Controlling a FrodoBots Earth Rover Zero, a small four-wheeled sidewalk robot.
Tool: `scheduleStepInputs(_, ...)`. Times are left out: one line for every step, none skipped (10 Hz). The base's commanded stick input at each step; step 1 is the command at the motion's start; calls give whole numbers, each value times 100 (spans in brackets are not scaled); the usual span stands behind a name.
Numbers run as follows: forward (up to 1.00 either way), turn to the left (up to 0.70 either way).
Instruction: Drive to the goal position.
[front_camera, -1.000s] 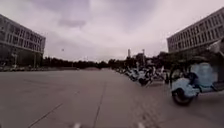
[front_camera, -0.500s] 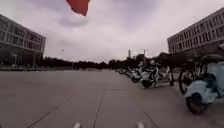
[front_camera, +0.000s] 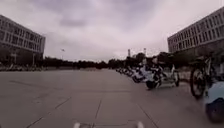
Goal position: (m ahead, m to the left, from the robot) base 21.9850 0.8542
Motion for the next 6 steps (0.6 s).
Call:
scheduleStepInputs(70, 0)
scheduleStepInputs(70, 0)
scheduleStepInputs(70, 0)
scheduleStepInputs(70, 0)
scheduleStepInputs(70, 0)
scheduleStepInputs(70, 0)
